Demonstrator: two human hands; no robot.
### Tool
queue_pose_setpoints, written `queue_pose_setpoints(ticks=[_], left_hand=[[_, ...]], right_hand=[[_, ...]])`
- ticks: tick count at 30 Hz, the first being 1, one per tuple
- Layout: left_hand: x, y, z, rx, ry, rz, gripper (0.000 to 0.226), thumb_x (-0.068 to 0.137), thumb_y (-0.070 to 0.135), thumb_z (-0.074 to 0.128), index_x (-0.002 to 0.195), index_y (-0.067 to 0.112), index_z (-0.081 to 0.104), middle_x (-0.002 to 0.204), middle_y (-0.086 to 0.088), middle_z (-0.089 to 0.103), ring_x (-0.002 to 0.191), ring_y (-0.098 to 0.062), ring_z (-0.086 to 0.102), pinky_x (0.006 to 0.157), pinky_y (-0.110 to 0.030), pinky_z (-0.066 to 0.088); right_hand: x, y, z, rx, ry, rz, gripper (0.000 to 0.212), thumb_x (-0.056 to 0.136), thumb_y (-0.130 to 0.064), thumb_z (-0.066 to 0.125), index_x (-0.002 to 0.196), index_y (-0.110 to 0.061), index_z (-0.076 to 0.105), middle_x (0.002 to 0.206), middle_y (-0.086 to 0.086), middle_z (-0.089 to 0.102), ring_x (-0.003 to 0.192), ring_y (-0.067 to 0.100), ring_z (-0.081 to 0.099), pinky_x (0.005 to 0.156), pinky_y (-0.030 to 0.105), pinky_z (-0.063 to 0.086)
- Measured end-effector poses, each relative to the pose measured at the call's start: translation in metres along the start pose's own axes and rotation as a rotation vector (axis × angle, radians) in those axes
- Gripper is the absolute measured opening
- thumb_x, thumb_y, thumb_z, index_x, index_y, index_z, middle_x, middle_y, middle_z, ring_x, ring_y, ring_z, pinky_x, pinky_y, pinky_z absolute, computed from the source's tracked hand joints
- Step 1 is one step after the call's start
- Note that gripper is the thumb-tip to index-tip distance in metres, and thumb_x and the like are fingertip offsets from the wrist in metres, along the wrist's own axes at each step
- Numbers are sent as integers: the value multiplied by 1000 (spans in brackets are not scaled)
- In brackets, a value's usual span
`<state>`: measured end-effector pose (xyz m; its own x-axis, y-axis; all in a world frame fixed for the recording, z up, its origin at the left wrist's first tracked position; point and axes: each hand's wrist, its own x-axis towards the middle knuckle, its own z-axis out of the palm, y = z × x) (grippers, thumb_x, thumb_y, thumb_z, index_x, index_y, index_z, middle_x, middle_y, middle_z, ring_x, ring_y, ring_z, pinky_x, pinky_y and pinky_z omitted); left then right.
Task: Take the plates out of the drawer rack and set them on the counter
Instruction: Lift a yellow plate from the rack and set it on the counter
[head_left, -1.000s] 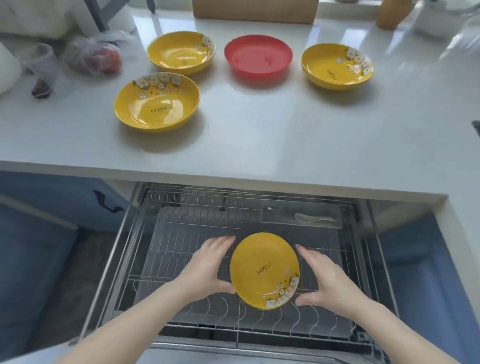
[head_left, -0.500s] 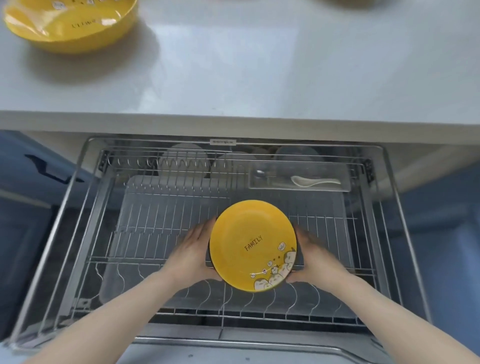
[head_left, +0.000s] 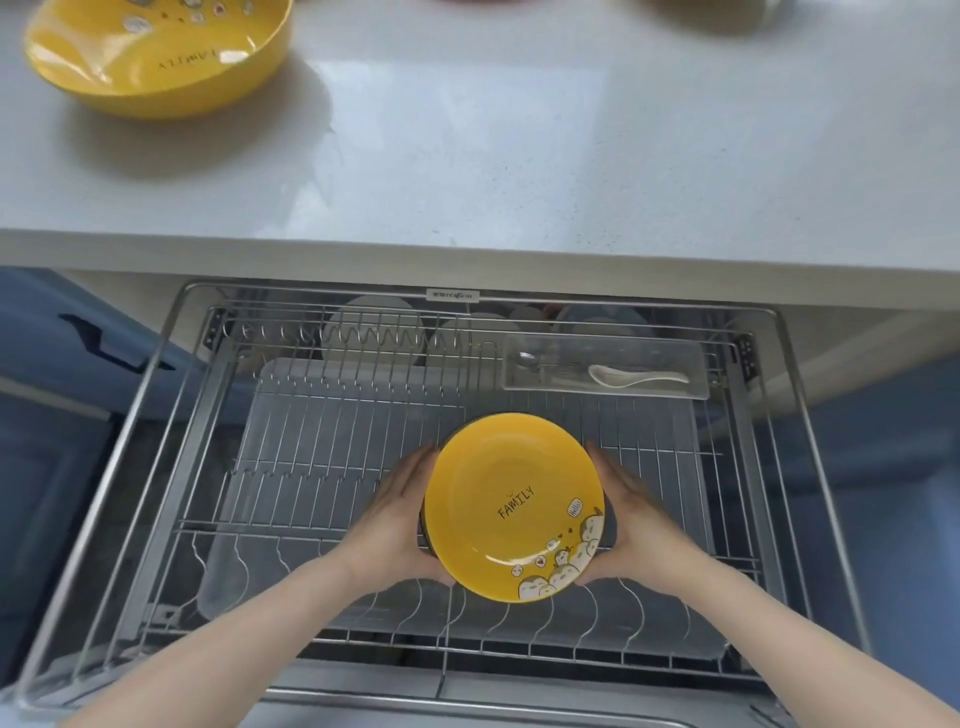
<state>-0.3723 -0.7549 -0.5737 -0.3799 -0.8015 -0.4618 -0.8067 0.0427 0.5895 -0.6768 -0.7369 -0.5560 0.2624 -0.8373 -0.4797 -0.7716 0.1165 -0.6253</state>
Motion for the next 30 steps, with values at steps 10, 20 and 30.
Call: queue_pose_setpoints(ticks=[10, 20, 30], left_hand=[[-40, 48, -58, -108, 14, 167, 137, 43, 60, 89, 144, 50, -3, 154, 29, -2, 146, 2, -3, 122, -42, 11], [-97, 126, -162, -126, 54, 312, 137, 50, 51, 92, 148, 45, -3, 154, 32, -8, 144, 7, -3, 118, -31, 14], [-18, 145, -272, -96, 53, 290, 133, 54, 37, 93, 150, 38, 3, 155, 23, 7, 142, 0, 13, 117, -29, 19]], right_hand=[[-47, -39, -43, 141, 101, -168, 130, 42, -61, 90, 147, -50, 15, 151, -32, 25, 142, -1, 25, 115, 49, 30], [-124, -127, -125, 199, 230, -242, 132, 43, -53, 94, 147, -53, 12, 152, -34, 18, 144, -5, 16, 118, 44, 24], [-39, -177, -221, -7, 273, -168, 132, 40, -69, 83, 148, -52, 10, 154, -30, 19, 147, 2, 11, 118, 54, 16]])
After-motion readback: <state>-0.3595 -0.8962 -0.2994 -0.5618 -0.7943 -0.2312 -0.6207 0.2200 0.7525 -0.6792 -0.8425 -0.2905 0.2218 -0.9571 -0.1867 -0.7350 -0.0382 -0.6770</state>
